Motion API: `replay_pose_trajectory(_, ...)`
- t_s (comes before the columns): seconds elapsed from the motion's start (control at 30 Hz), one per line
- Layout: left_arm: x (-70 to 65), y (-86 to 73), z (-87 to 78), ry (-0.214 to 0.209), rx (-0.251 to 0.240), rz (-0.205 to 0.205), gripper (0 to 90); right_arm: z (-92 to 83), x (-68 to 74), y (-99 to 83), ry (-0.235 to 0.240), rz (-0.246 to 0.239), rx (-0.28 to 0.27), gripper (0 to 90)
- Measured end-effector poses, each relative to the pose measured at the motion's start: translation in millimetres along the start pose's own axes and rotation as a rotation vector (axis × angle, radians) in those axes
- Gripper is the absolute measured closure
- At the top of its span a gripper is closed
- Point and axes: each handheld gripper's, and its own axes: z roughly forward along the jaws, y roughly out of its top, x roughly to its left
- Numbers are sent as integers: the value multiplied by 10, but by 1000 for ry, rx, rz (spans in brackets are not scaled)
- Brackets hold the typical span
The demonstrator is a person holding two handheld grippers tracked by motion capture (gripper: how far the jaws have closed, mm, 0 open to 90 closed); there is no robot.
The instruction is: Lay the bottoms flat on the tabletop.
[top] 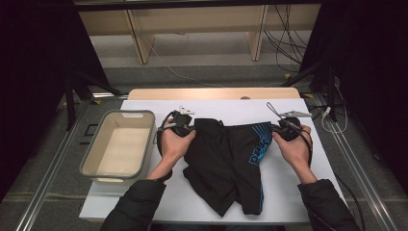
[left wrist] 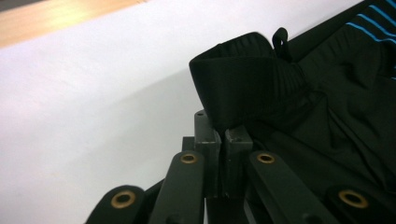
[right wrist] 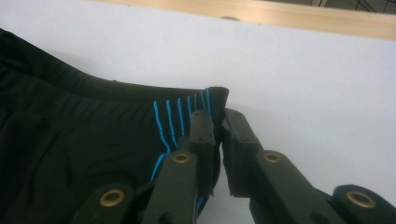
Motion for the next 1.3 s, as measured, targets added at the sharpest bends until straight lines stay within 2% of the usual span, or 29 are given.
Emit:
replay_pose_trajectory(0.23, 104, 60, 51, 46, -32, -28, 865, 2, 2, 127, -18, 1, -39, 836)
replay_pose_trajectory(0.37, 176, 68, 107, 92, -48, -40, 848, 52, -3, 186, -24, -5, -53, 808)
replay_pose_trajectory(0.4, 192, 66, 130, 106, -42, -36, 821, 82, -3, 191, -16, -22, -48, 769)
replay_pose_trajectory(0.43, 202, 62, 143, 116, -37, -36, 758, 119, -2, 192, -5, -36, -22, 708)
replay_pose_trajectory(0.5, 195, 46, 128, 164, -46, -18, 638, 150, 1, 163, -2, -34, 2, 654)
replay_pose_trajectory(0.57, 164, 35, 91, 173, -46, -10, 552, 137, -2, 107, -8, -36, 29, 621)
replay_pose_trajectory(0.63, 92, 6, 28, 175, -58, 22, 506, 103, 5, 48, 1, -36, 34, 614)
replay_pose_trajectory(0.7, -36, -37, -38, 125, -60, 61, 473, 51, 21, -36, 12, -43, 49, 612)
replay_pose_trajectory(0.8, -344, -142, -143, 24, -41, 149, 437, -49, 63, -181, 35, -57, 72, 612)
replay_pose_trajectory(0.87, -573, -223, -183, -100, -18, 212, 440, -123, 106, -284, 53, -62, 86, 612)
replay_pose_trajectory(0.93, -823, -314, -197, -208, 50, 287, 435, -191, 158, -387, 74, -68, 90, 612)
replay_pose_trajectory(0.97, -945, -361, -200, -266, 69, 310, 433, -220, 182, -436, 82, -75, 99, 612)
replay_pose_trajectory(1.0, -1072, -407, -204, -291, 77, 342, 423, -250, 207, -479, 93, -74, 103, 612)
replay_pose_trajectory(1.03, -1198, -448, -210, -300, 86, 400, 406, -276, 232, -524, 100, -77, 103, 612)
replay_pose_trajectory(1.13, -1546, -563, -197, -337, 104, 533, 352, -337, 301, -632, 123, -82, 108, 612)
replay_pose_trajectory(1.2, -1748, -640, -145, -352, 128, 602, 256, -363, 333, -677, 140, -82, 111, 612)
replay_pose_trajectory(1.27, -1907, -694, -103, -359, 118, 653, 239, -382, 370, -711, 153, -90, 117, 612)
replay_pose_trajectory(1.3, -1970, -709, -78, -367, 117, 665, 233, -385, 378, -719, 155, -94, 121, 612)
